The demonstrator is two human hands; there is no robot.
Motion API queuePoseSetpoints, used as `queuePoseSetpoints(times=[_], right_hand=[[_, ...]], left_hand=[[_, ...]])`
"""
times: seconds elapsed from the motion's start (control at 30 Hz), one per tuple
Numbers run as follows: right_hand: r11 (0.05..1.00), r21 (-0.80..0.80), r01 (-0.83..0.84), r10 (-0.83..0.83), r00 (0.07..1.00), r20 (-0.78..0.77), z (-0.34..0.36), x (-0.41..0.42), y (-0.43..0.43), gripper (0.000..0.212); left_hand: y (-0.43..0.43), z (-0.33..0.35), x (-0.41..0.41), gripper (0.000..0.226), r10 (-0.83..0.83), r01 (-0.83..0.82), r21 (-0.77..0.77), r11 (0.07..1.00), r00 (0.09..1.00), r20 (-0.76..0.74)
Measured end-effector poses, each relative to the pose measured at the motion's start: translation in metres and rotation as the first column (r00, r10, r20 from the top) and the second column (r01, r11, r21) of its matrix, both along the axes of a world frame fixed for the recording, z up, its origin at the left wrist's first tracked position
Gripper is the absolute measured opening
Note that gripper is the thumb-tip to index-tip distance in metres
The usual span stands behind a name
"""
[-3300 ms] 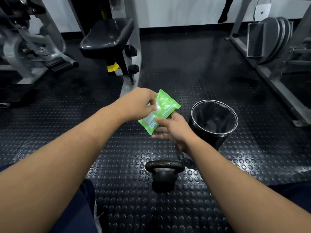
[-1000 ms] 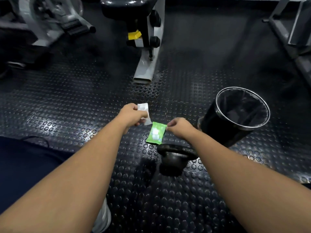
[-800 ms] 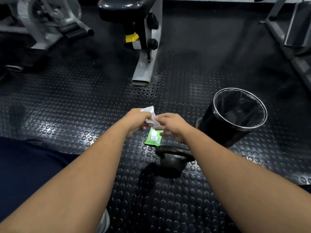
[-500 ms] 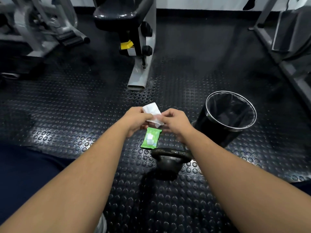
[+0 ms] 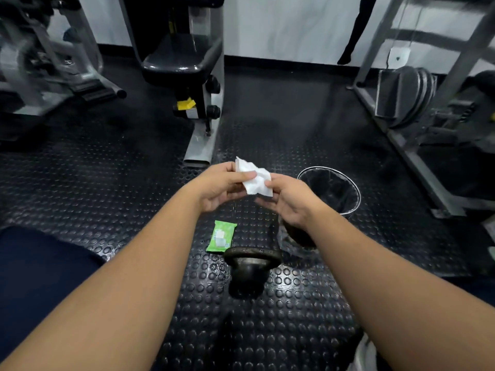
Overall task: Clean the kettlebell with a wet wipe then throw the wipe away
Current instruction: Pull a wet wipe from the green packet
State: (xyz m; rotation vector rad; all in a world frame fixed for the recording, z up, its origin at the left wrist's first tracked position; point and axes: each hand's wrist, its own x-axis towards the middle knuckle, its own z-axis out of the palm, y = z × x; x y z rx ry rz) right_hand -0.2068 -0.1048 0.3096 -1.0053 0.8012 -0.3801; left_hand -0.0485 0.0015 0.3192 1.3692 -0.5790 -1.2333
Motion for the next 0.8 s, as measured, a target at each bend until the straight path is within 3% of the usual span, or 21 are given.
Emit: queuePoseSetpoints(times=[0.1,0.2,0.3,0.4,0.5,0.6,0.7,0.8], right_hand=[[0.996,0.080,-0.038,0.031,0.996,0.085,0.022,-0.010,0.006,0.038],[0.986,0.069,-0.148,0.135,0.976,0.173,0.035,-0.022,0.008,0.053],[0.978,0.101,-0.183,0.151,0.952,0.267,0.034,-0.038,0.003,0.042],[0.975,0.112,-0.192,0.158,0.953,0.258,0.028,-0.058,-0.014,0.033],[0.980,0.134,-0.144,0.115,0.972,0.204,0.013,-0.071,-0.026,0.040],[0.992,0.103,-0.079,0.066,0.990,0.129,-0.019,-0.081,-0.034,0.037],[0.986,0.168,-0.014,-0.008,0.991,0.130,-0.053,-0.083,-0.041,0.037],[0.964,0.264,0.033,-0.067,0.990,0.122,-0.083,-0.081,-0.035,0.031]], left_hand=[[-0.002,0.019,-0.008,0.042,-0.083,0.083,-0.052,0.995,0.997,0.005],[-0.011,0.028,-0.024,0.032,-0.168,0.169,-0.071,0.983,0.985,0.025],[-0.022,0.024,-0.048,0.021,-0.209,0.213,-0.049,0.976,0.975,0.072],[-0.032,0.015,-0.067,0.041,-0.195,0.198,-0.057,0.979,0.980,0.050],[-0.039,0.007,-0.075,0.056,-0.202,0.204,-0.019,0.979,0.977,0.071],[-0.041,-0.012,-0.081,0.049,-0.107,0.107,0.019,0.994,0.994,0.026],[-0.044,-0.048,-0.088,0.036,0.047,-0.043,0.077,0.996,0.998,-0.044],[-0.049,-0.083,-0.090,0.024,0.127,-0.128,0.152,0.980,0.992,0.017]])
